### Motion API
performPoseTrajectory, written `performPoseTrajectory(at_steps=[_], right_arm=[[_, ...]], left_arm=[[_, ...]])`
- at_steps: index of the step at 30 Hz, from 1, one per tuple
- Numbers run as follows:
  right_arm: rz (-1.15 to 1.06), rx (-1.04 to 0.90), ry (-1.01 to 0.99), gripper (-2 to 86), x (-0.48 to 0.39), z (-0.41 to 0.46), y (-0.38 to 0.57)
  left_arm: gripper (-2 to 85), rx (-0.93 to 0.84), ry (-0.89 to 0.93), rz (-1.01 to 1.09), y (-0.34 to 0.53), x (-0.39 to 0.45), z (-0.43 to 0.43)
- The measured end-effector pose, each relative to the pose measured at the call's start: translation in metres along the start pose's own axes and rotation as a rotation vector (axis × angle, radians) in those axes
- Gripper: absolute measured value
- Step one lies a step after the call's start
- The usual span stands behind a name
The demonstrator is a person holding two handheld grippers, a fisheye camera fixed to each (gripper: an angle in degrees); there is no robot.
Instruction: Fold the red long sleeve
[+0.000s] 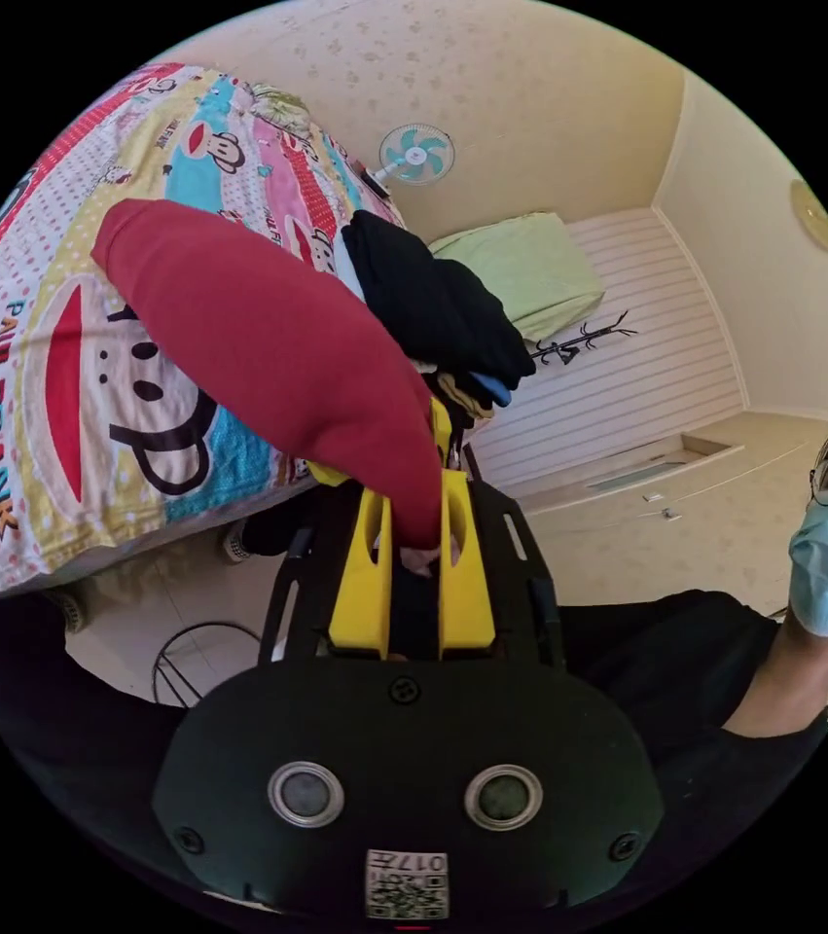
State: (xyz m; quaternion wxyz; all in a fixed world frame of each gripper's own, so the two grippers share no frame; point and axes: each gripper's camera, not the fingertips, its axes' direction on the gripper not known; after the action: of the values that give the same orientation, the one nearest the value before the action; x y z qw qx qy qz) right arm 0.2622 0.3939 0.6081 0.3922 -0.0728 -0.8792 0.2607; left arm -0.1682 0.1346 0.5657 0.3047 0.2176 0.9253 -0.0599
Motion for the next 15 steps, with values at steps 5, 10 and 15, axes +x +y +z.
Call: performPoseTrajectory(at_steps=[5,10,15], right_arm=[[-0.134,0.063,0.121,19.7,-0.033,0.005,0.001],[-0.418,0.039,0.147,17.9,-0.119,-0.001,0.002],[-0.623,-0.084,0.223,16.3,-0.182,0.064,-0.005]], left_arm=[[11.0,0.012,-0.02,0.003,0.02,0.009,-0.036],[13.8,0.163,-0.153,-0.055,0.034,-0.009,-0.116],[12.8,0.369,-0.368,-0.287,-0.001,-0.103,-0.158]])
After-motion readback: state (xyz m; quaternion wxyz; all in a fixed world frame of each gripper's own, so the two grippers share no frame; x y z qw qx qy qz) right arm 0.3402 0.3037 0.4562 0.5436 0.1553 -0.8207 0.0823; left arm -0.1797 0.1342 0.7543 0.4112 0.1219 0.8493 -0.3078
